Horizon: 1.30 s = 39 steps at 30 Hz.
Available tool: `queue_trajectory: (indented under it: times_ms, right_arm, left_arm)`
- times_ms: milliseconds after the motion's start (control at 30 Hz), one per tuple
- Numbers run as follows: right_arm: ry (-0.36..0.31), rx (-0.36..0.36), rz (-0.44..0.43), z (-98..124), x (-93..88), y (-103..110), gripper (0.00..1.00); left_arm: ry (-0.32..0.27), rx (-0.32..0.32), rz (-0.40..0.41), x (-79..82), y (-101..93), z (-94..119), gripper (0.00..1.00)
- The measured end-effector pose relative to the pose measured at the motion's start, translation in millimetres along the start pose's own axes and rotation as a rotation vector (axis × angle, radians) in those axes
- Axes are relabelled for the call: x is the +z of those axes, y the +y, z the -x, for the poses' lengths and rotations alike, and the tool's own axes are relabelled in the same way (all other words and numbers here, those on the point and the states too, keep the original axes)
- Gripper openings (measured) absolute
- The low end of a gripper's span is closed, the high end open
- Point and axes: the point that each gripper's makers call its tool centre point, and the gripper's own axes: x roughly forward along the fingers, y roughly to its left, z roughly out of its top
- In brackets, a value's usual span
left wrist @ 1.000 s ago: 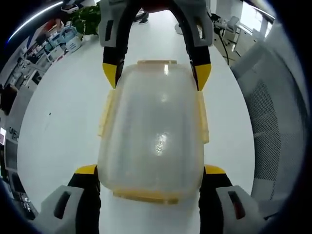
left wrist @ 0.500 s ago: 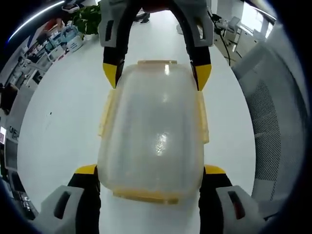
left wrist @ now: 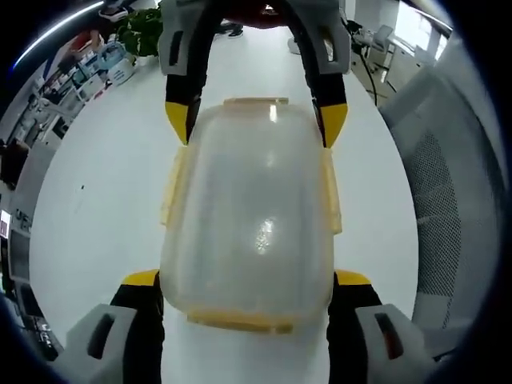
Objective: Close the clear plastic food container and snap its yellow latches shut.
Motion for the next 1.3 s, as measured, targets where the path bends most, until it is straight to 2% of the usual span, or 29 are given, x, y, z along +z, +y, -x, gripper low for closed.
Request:
queue_trajectory:
  times_ms: [67, 167, 233, 600, 833, 1067, 1133, 1300]
  right_arm:
    - [-0.006, -0.027, -0.012, -1, 1.0, -3, 0.93]
    - [0.008, -0.045, -0.002, -2, -2.0, -2, 0.96]
    - [0.0, -0.055, 0.0, -1, -0.8, -3, 0.98]
    - [-0.018, -0.088, -0.032, 3, -5.2, 0, 0.97]
    - [-0.045, -0.117, -0.072, 9, -7.2, 3, 0.97]
    - [-0.079, -0.152, -0.117, 16, -6.4, 7, 0.97]
    - [-0.113, -0.155, -0.161, 16, -4.0, 9, 0.97]
    - [-0.128, -0.188, -0.172, 18, -5.6, 12, 0.97]
  left_arm:
    - [-0.016, 0.018, -0.015, 3.9, 0.7, 0, 0.89]
    - [-0.039, 0.061, -0.029, 10.8, 6.7, 1, 0.99]
    - [-0.04, 0.073, -0.025, 11.5, 9.4, 2, 0.99]
    - [-0.02, 0.072, -0.013, 3.6, 2.0, 4, 0.96]
    - [-0.034, 0.075, 0.02, 3.3, -4.8, 7, 0.95]
    - [-0.064, 0.101, 0.067, 7.2, -7.0, 16, 0.94]
    - [-0.066, 0.118, 0.073, 5.7, -7.0, 17, 0.93]
    - [-0.083, 0.142, 0.097, 4.7, -10.8, 20, 0.93]
